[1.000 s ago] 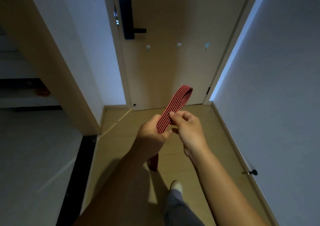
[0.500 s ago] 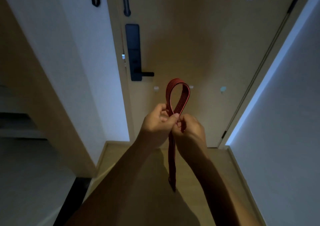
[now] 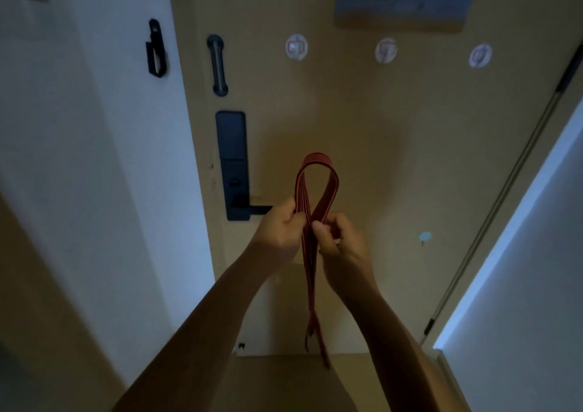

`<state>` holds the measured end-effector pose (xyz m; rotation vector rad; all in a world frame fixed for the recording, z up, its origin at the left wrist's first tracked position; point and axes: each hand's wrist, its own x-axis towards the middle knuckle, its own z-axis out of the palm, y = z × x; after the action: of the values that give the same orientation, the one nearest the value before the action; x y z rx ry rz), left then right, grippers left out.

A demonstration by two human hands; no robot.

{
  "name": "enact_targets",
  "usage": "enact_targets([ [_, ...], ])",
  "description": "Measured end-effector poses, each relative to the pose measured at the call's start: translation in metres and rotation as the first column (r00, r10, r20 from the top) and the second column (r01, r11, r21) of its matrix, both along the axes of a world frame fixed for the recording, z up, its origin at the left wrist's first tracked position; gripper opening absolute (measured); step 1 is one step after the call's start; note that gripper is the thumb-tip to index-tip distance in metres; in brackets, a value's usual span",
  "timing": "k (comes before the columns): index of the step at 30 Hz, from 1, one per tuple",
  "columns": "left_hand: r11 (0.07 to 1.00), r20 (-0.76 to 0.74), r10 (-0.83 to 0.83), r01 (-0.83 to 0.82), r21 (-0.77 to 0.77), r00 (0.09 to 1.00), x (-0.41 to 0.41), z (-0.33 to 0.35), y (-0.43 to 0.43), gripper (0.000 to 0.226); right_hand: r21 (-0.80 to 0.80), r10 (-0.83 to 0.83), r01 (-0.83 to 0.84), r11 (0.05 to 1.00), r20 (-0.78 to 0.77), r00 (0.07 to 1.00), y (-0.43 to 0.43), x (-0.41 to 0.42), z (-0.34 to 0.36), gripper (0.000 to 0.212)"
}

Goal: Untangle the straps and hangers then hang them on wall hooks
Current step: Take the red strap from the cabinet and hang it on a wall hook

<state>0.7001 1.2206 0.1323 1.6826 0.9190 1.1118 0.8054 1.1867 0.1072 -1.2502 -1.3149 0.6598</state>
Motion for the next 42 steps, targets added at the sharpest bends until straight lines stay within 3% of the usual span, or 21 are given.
enact_targets([
  [6,0.999,-0.052,0.038,-0.037,0.032,0.998,-0.001,0.019,0.096,0.025,0.038,-0.060,0.060,0.997,-0.013,0.998,0.097,0.001,0.019,0.017],
  [9,0.990,-0.071,0.066,-0.057,0.133,0.995,0.002,0.026,0.141,0.020,0.126,-0.085,0.086,0.988,-0.014,0.996,0.140,0.001,0.030,0.015],
  [17,0.923,0.126,0.143,-0.178,0.341,0.982,0.018,0.064,0.230,0.027,0.332,-0.200,0.170,0.928,0.060,0.978,0.236,0.025,0.081,0.026],
  [21,0.878,0.131,0.209,-0.244,0.413,0.969,0.031,0.089,0.272,0.028,0.386,-0.231,0.194,0.902,0.053,0.971,0.280,0.036,0.113,0.030],
  [26,0.718,0.117,0.318,-0.319,0.618,0.941,0.038,0.123,0.318,0.039,0.472,-0.246,0.206,0.857,0.024,0.969,0.329,0.050,0.145,0.015],
  [31,0.565,0.180,0.397,-0.394,0.725,0.900,0.039,0.143,0.352,0.041,0.476,-0.222,0.189,0.859,0.014,0.975,0.363,0.059,0.163,0.020],
  [35,0.641,0.188,0.353,-0.384,0.665,0.916,0.044,0.147,0.366,0.036,0.448,-0.213,0.212,0.868,-0.049,0.976,0.381,0.059,0.166,0.034],
  [39,0.621,0.139,0.416,-0.393,0.678,0.899,0.041,0.140,0.378,0.030,0.439,-0.229,0.220,0.871,-0.034,0.973,0.386,0.063,0.157,0.025],
  [42,0.691,0.114,0.418,-0.397,0.604,0.901,0.044,0.133,0.379,0.036,0.443,-0.256,0.215,0.870,0.033,0.966,0.388,0.066,0.149,0.022],
])
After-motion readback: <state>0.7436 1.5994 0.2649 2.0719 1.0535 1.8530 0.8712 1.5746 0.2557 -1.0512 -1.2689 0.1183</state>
